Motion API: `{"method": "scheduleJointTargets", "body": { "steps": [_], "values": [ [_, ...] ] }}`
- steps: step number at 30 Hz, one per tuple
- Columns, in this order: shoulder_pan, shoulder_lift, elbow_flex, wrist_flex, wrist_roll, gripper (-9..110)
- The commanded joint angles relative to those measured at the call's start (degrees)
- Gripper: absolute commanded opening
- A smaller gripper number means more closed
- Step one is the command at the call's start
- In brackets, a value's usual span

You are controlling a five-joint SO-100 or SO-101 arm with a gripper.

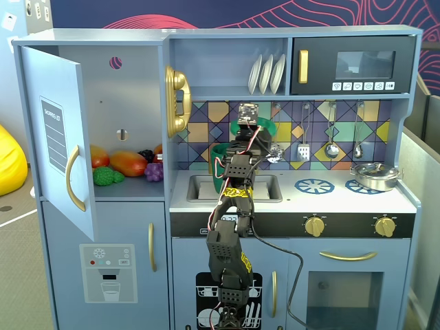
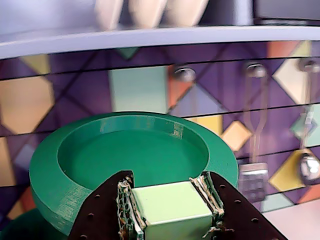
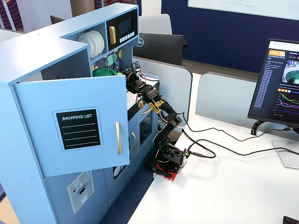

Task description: Pick up the lid from the counter and put it on the green recipient

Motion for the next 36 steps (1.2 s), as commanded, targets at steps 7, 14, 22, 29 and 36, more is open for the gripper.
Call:
{"method": "scheduleJointTargets", "body": {
  "steps": [7,14,22,29,36],
  "values": [
    [-5.6,2.2,-3.3,0.3,-2.5,0],
    [-6.8,1.8,-1.0,0.1,-3.5,0],
    [-7.1,1.2,1.4,-0.5,-4.3,0],
    [-7.4,-0.4,1.5,-0.6,-4.4,0],
    [-8.2,-2.1,1.5,-0.8,-5.0,0]
  ]
}}
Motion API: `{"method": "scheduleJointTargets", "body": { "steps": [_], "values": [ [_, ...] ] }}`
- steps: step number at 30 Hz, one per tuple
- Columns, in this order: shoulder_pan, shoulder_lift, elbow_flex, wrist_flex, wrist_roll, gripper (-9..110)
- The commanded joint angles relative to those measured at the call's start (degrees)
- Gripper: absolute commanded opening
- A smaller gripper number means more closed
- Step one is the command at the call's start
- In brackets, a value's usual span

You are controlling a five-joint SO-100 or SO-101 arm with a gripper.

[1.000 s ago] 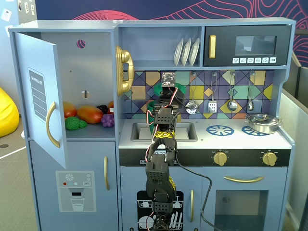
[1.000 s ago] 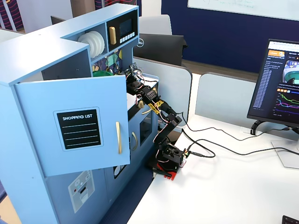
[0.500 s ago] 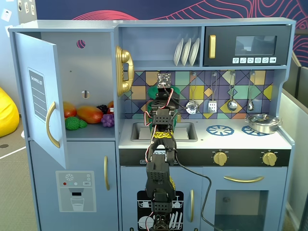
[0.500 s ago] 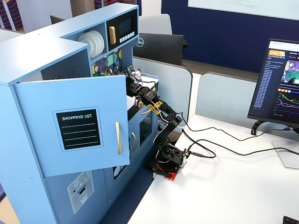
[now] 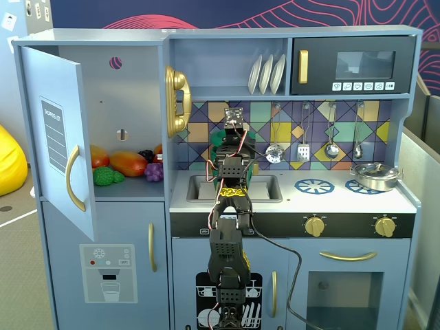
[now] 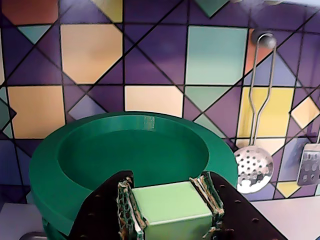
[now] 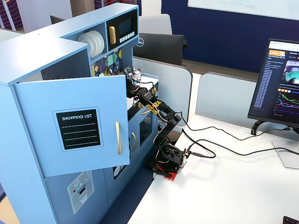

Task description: Pick up the lid from the counter and put it on the green recipient

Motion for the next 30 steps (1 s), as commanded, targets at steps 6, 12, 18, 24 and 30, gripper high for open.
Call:
{"method": "scheduleJointTargets", "body": {
  "steps": [6,12,18,24,30],
  "values": [
    [-1.0,-0.6,-0.6,-1.4,-1.3,0],
    [-1.0,-0.6,0.8,-1.5,-1.5,0],
    [-1.4,-0.1,2.4,-1.5,-2.2,0],
    [-1.3,0.5,3.3,-1.6,-2.9,3],
    [-0.9,0.7,3.2,-2.9,0.8,27]
  ]
}}
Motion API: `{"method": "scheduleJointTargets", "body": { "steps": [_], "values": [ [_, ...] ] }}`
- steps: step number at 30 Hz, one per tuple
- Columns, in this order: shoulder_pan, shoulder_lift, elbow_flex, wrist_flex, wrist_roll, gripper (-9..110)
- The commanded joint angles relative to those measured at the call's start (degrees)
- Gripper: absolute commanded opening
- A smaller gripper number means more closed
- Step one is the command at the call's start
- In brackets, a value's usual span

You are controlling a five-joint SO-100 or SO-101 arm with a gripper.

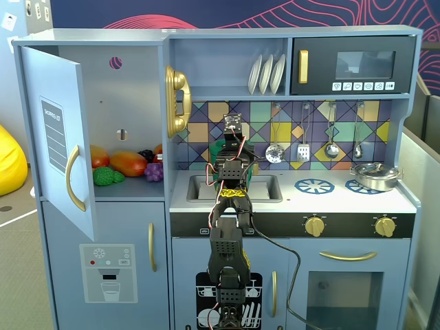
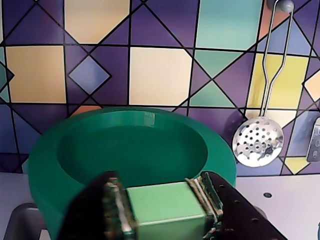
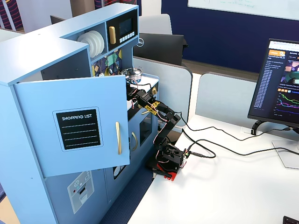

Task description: Pick up the lid from the counter and put it on the green recipient

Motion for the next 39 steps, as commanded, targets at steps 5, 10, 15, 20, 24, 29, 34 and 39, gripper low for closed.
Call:
{"method": "scheduleJointTargets", "body": {
  "steps": [5,10,15,20,24,29,34,39],
  "values": [
    [-0.4,1.8,-2.2,-1.9,1.0,35],
    [-0.7,1.1,-6.0,-2.0,0.6,36],
    [-1.0,0.1,-12.9,-1.0,-1.5,35],
    [-0.8,2.5,-14.9,1.3,-2.4,35],
    [-0.3,10.5,-8.8,4.1,-1.9,34],
    [2.1,24.9,5.3,7.9,-0.4,33],
    [3.3,36.7,18.5,11.9,1.8,30],
    [3.6,46.8,33.8,13.5,1.4,27]
  ]
}}
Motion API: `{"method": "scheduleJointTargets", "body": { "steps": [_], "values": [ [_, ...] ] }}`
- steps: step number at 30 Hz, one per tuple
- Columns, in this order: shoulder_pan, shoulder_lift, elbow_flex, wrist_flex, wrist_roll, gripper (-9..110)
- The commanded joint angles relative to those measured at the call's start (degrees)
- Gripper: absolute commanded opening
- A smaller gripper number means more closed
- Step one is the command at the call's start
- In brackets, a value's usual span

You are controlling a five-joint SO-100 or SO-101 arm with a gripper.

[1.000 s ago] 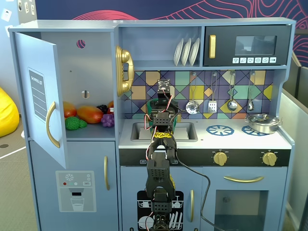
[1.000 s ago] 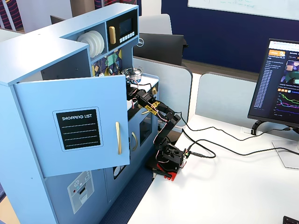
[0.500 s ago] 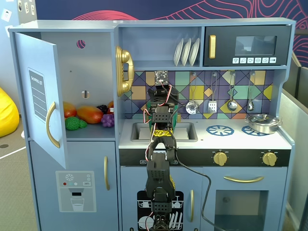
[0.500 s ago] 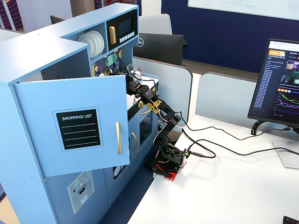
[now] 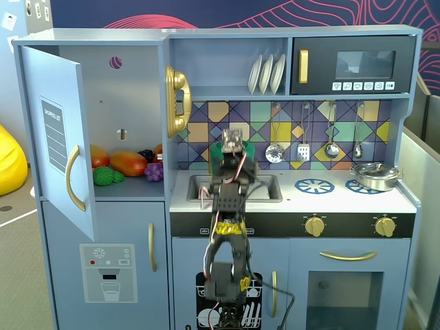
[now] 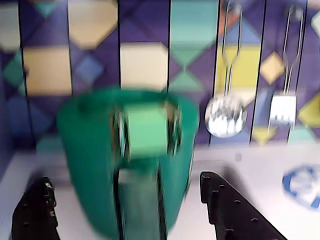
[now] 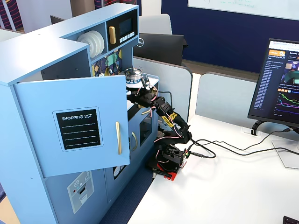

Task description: Pick up the lid from the counter and put it on the green recipient

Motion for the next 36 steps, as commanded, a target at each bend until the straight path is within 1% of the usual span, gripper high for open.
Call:
{"method": "scheduleJointTargets", "body": {
  "steps": [1,3,7,10,13,18,19,21,25,27,30,36],
  "values": [
    [1.6,8.2,10.4,0.8,0.2,26],
    [2.1,10.5,16.4,0.8,-0.5,23],
    [2.5,13.2,27.5,3.3,-3.1,11],
    [2.4,14.2,35.1,6.3,-5.1,0],
    [2.5,15.3,42.4,8.0,-4.4,0],
    [-0.3,14.5,45.2,20.8,7.8,0],
    [-0.6,14.2,45.8,23.1,7.6,0],
    [-1.0,14.2,47.2,27.9,3.0,0],
    [-1.5,17.0,49.3,33.6,5.9,0],
    [-1.1,19.1,50.5,36.5,5.4,0],
    [-1.0,21.3,51.9,42.2,2.0,0],
    [-1.1,21.6,52.5,48.8,3.5,0]
  ]
}}
